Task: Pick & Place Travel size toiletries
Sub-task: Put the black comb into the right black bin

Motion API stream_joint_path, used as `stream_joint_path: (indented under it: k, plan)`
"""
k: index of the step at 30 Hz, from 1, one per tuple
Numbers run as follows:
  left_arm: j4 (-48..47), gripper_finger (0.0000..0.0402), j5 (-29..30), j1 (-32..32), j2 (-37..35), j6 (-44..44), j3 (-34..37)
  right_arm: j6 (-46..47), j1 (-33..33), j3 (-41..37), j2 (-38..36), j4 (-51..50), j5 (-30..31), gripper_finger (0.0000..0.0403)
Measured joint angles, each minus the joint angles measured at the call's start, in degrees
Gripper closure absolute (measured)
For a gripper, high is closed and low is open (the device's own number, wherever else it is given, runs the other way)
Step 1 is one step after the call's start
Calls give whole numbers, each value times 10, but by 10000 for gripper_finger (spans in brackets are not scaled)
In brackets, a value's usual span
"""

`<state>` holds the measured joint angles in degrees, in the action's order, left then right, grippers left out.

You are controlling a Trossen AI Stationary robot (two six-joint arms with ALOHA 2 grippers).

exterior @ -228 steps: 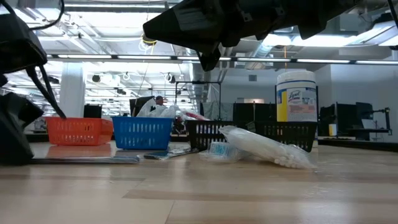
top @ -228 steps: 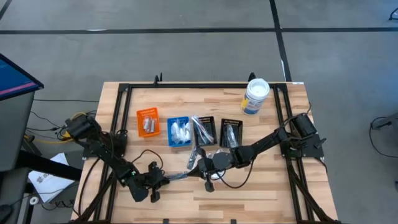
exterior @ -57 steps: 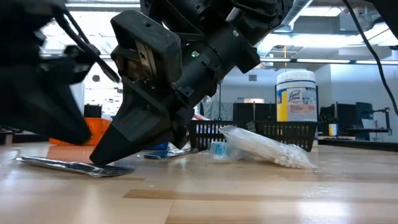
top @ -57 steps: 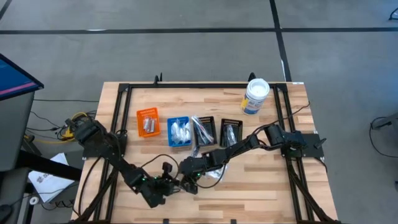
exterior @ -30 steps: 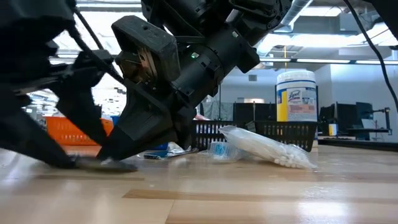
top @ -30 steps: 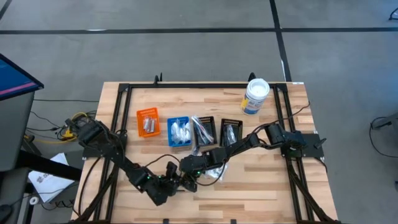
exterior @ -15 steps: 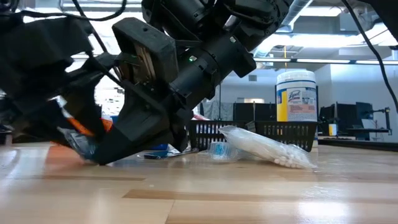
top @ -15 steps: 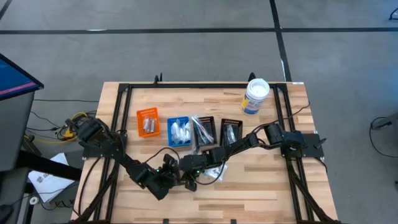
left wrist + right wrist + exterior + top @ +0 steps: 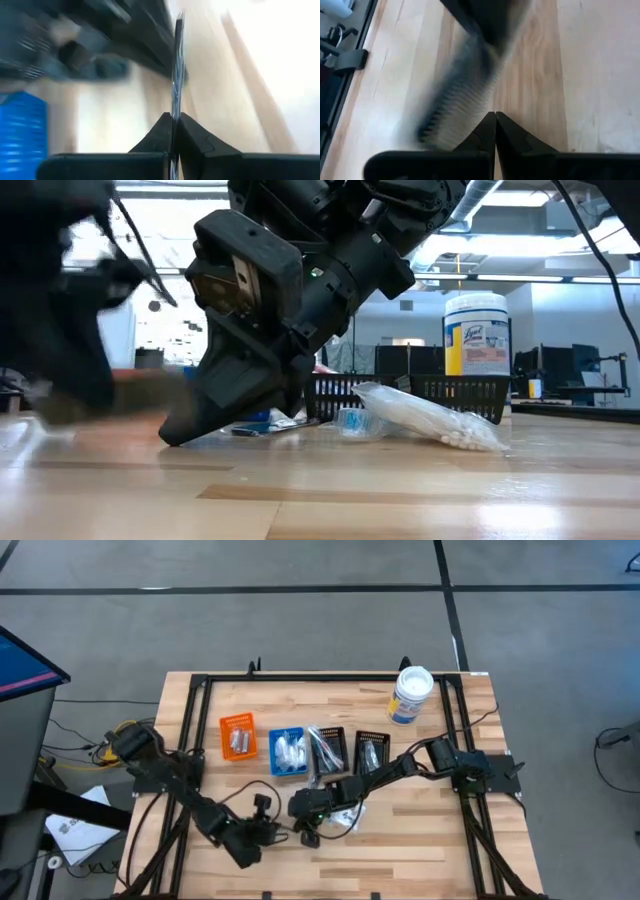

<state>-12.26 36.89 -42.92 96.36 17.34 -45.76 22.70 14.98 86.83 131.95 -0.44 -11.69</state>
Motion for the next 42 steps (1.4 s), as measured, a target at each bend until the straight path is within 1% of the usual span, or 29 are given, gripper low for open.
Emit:
stream_joint_path:
  k: [4,9,11,14,16,18,20,23,26,28,29,31,32,34,36,38,40,42]
  plan:
    - [5,399,24,-23,-82,33,0,-29,1,-2,-17,-19,11,403]
    - [8,399,55,-63,-168,47,17,-74,9,-1,-62,-51,66,403]
    - [12,399,65,-78,-192,52,23,-81,14,-1,-79,-76,109,403]
    - [19,399,92,-99,-216,61,36,-91,27,-1,-102,-111,196,403]
    - [45,399,118,-109,-226,58,49,-111,37,-2,-119,-105,246,403]
    - [89,399,143,-118,-235,46,67,-131,44,-10,-138,-77,280,403]
    - [145,399,163,-127,-245,28,87,-152,50,-38,-163,-12,286,403]
    - [252,399,203,-143,-259,-15,128,-176,55,-129,-220,136,286,403]
    - [408,399,234,-153,-269,-80,179,-197,57,-260,-285,338,276,403]
    - [547,399,242,-147,-270,-139,218,-199,52,-346,-310,515,265,403]
    - [628,399,236,-139,-269,-174,236,-199,51,-384,-321,598,264,403]
    - [775,399,194,-109,-269,-231,267,-211,45,-430,-332,734,263,403]
    - [838,399,164,-89,-269,-249,278,-219,42,-445,-337,782,263,403]
    - [923,399,93,-41,-269,-270,289,-231,32,-453,-347,822,258,403]
    - [954,399,32,8,-269,-275,288,-229,16,-447,-367,801,233,400]
    - [955,399,-15,56,-269,-272,279,-224,-4,-424,-391,746,213,390]
    - [957,399,-40,96,-269,-271,266,-212,-24,-395,-415,677,209,368]
    - [957,398,-65,122,-269,-262,257,-201,-40,-352,-427,601,200,336]
